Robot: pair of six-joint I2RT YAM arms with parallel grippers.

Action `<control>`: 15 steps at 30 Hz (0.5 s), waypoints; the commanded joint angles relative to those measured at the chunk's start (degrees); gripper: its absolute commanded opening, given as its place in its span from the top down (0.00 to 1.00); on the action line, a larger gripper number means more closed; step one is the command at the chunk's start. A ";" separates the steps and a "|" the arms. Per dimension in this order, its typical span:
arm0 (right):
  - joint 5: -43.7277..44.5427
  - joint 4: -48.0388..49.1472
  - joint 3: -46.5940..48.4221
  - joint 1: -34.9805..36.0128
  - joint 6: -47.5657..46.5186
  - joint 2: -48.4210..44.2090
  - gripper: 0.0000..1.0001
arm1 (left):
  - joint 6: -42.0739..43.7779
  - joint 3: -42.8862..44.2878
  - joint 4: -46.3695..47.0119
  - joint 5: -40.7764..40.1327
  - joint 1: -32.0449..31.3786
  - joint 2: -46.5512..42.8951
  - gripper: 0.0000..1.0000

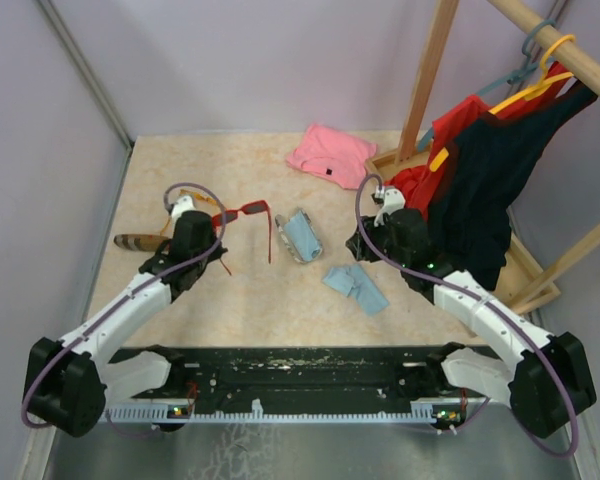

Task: Organize the sunglasses
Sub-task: Pick up the sunglasses from the center of the board.

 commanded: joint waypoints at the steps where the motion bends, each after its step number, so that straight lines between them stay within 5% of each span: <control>1: 1.39 1.76 0.19 -0.04 -2.05 -2.32 0.54 | 2.66 -2.05 0.76 -1.41 -6.96 -0.65 0.99; 6: 5.25 1.76 -1.23 -0.04 -0.30 -6.65 0.54 | 5.92 -6.28 7.42 2.23 -16.26 -3.46 0.99; 15: 13.56 0.97 -3.51 -0.04 2.09 -20.25 0.54 | 28.06 -6.22 22.62 8.80 -25.97 2.51 0.99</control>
